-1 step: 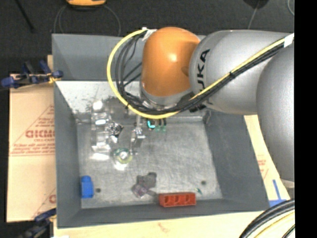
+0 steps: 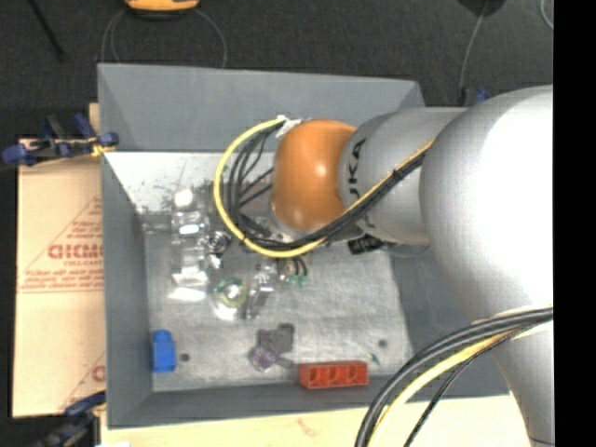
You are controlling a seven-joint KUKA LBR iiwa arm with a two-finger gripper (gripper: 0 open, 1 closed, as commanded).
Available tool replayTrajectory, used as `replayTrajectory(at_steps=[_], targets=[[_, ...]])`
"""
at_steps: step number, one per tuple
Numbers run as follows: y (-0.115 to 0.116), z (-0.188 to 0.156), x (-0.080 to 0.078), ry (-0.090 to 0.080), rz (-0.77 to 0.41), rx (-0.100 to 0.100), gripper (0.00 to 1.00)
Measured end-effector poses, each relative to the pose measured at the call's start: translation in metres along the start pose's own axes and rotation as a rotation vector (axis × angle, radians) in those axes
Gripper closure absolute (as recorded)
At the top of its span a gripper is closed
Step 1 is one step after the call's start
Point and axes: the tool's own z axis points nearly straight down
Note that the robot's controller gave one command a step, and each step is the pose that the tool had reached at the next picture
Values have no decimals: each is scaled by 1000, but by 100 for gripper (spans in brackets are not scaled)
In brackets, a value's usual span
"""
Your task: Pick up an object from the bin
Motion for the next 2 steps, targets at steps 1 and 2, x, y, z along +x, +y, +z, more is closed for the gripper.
replayTrajectory(at_steps=[1,2], targets=[[29,-3,39,-5,-314,3,0],[30,-5,37,-9,-309,-1,100]])
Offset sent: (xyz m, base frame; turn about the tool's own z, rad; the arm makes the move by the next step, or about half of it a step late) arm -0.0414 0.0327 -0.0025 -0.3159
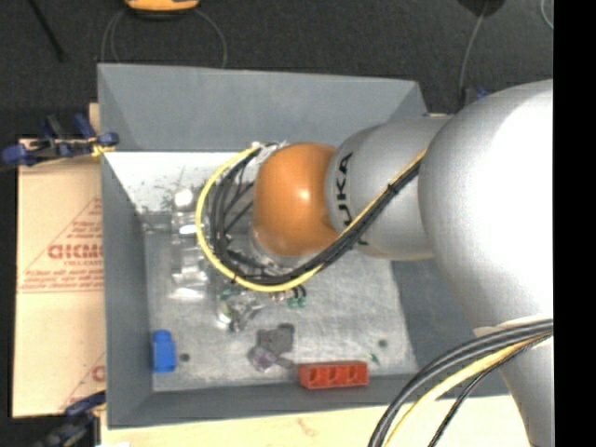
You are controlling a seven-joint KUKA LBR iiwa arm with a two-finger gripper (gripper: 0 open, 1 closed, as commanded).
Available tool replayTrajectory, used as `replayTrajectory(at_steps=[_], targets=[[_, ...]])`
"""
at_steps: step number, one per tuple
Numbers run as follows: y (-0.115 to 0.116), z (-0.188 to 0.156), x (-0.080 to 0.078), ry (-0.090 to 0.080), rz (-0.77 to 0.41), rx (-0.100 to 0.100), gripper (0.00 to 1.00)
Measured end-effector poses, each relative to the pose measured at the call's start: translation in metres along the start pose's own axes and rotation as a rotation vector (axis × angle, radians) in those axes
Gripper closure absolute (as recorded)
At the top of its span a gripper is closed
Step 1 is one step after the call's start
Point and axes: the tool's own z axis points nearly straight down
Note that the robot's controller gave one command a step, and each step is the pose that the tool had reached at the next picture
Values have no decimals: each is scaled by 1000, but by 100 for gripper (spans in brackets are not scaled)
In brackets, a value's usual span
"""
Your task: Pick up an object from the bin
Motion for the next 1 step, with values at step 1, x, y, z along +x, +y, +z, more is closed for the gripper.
replayTrajectory(at_steps=[1], targets=[[16,-130,12,10,-1,2,100]])
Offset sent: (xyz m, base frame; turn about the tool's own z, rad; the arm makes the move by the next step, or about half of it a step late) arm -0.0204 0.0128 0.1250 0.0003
